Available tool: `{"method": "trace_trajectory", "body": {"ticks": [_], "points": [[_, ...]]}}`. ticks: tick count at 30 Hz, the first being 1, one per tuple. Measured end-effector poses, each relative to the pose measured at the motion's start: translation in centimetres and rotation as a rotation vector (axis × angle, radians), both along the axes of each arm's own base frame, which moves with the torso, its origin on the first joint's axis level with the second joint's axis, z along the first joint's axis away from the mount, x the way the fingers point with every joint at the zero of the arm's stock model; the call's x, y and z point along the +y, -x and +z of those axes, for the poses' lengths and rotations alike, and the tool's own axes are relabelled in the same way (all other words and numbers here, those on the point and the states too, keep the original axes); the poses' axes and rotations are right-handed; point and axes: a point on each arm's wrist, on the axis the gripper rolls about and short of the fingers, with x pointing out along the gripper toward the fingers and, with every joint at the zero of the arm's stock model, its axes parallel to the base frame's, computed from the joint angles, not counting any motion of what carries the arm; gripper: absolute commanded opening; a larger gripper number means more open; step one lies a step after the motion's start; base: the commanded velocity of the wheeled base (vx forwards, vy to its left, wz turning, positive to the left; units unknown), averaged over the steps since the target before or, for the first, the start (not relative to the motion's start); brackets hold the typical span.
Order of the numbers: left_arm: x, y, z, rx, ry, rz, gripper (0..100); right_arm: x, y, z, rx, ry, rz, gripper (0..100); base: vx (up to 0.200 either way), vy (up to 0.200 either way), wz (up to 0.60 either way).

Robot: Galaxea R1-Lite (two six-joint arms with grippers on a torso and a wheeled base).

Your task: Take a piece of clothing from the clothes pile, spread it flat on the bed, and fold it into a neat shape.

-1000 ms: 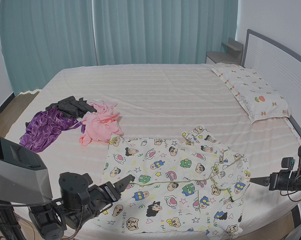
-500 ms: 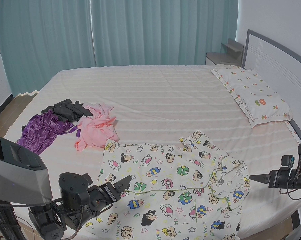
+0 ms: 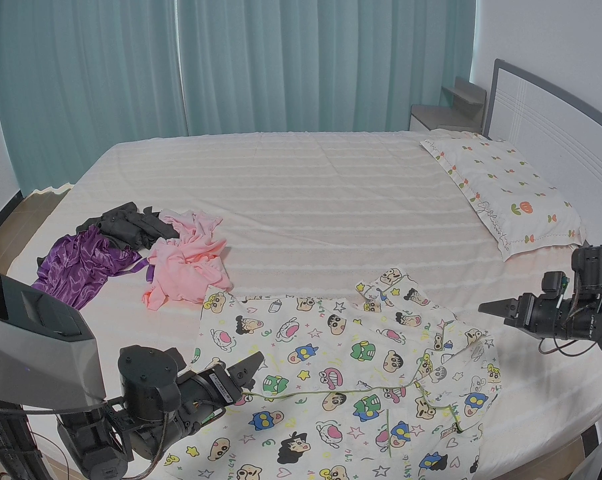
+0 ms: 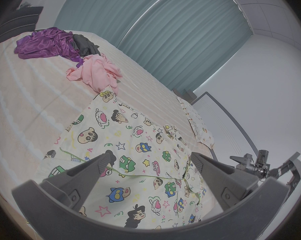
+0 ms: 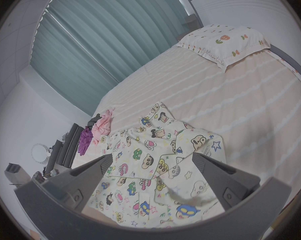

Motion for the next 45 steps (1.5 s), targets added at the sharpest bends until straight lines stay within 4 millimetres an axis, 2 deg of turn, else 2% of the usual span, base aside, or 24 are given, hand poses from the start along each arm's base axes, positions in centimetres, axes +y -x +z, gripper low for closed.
{"method": "trace_trajectory", "body": {"ticks": [10,20,24,32,45], "points": [[-0.1,0.0,0.0,-0.002,-0.001,-0.005,100,1.4,-7.2,-1.9,-0.003,0.024,-0.066,100,0.0,0.0,0.0],[0.0,-0.1,0.0,-0.003,-0.001,0.004,100,6.3,-14.7,-4.0,-0.07,0.052,-0.129,100,0.0,0.0,0.0],[0.0,-0.1,0.0,-0.004,0.0,0.005,100,8.0,-16.7,-5.4,-0.073,0.067,-0.134,100,0.0,0.0,0.0],[-0.1,-0.3,0.1,-0.008,0.003,0.006,100,9.2,-18.3,-8.3,-0.035,0.084,-0.125,100,0.0,0.0,0.0],[-0.1,-0.2,0.1,-0.008,0.002,0.006,100,10.3,-19.7,-10.0,0.005,0.098,-0.104,100,0.0,0.0,0.0]]}}
